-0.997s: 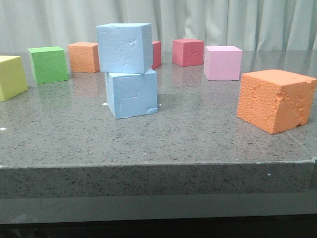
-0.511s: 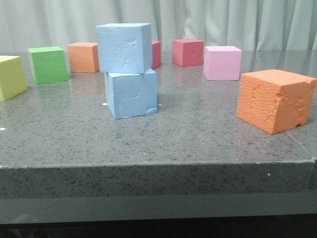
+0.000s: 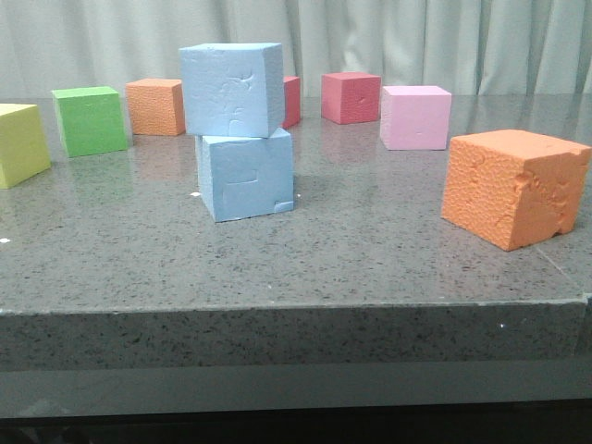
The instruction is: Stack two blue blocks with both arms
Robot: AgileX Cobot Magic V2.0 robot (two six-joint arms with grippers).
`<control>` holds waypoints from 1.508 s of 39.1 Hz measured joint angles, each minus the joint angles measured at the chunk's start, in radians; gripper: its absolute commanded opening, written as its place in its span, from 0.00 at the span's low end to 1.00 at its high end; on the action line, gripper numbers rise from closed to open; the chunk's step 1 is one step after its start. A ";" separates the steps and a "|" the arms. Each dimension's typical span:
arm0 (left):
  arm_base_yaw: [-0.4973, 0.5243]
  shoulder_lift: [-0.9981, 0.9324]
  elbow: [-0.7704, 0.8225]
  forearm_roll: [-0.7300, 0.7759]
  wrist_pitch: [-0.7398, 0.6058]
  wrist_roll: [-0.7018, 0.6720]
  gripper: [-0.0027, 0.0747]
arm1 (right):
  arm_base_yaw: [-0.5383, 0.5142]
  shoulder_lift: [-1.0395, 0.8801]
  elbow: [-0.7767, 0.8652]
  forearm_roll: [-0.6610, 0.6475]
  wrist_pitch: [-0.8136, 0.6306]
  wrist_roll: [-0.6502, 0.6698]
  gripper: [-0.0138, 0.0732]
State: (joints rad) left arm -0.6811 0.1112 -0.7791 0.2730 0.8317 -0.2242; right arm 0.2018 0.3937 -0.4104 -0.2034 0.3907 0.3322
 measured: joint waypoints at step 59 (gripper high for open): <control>0.682 -0.117 0.710 -0.273 -0.620 0.203 0.01 | 0.000 0.000 0.002 0.000 -0.002 0.000 0.08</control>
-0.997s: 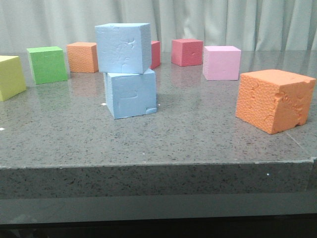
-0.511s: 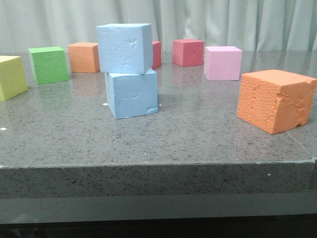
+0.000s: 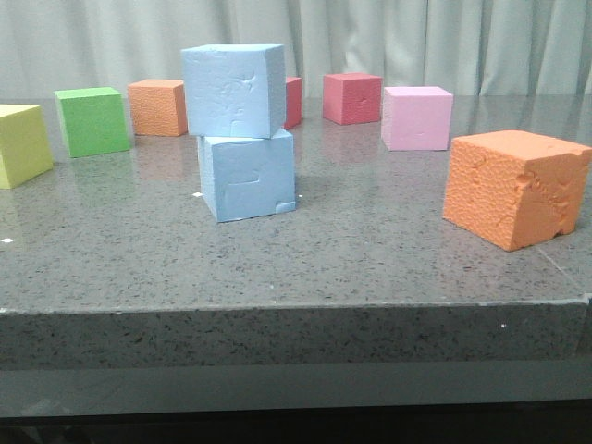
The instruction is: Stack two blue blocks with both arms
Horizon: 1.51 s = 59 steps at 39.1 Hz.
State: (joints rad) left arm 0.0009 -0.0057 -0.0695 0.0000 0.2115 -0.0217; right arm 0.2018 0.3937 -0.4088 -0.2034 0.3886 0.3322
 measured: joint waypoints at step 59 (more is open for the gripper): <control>0.020 0.000 0.075 0.000 -0.095 0.000 0.01 | 0.000 0.000 0.008 0.000 -0.010 -0.002 0.08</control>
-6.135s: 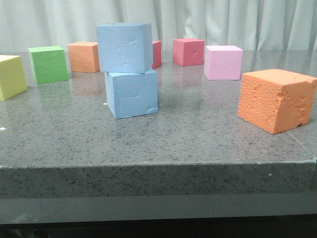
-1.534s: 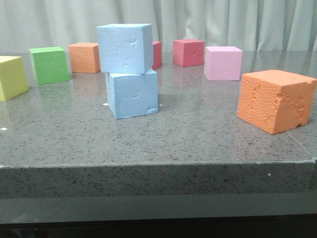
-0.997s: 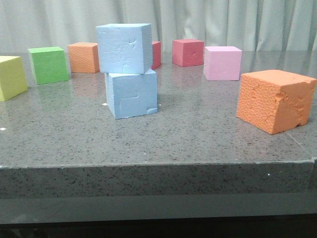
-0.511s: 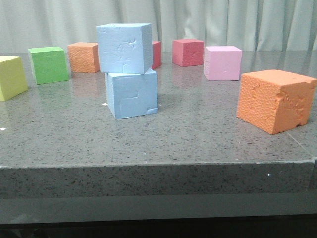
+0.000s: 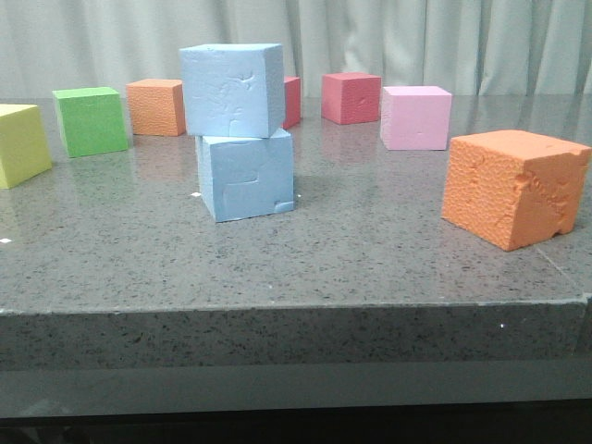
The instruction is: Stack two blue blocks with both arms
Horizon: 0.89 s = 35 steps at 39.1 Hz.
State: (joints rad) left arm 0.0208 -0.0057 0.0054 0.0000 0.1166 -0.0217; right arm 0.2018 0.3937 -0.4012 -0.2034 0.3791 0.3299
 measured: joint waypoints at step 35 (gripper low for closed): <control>0.000 0.000 0.000 0.000 -0.001 0.000 0.01 | -0.142 -0.405 0.428 0.316 -0.138 -0.400 0.08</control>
State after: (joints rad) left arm 0.0208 -0.0057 0.0054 0.0000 0.1159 -0.0217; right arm 0.0594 -0.0110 0.0273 0.1123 0.2413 -0.0704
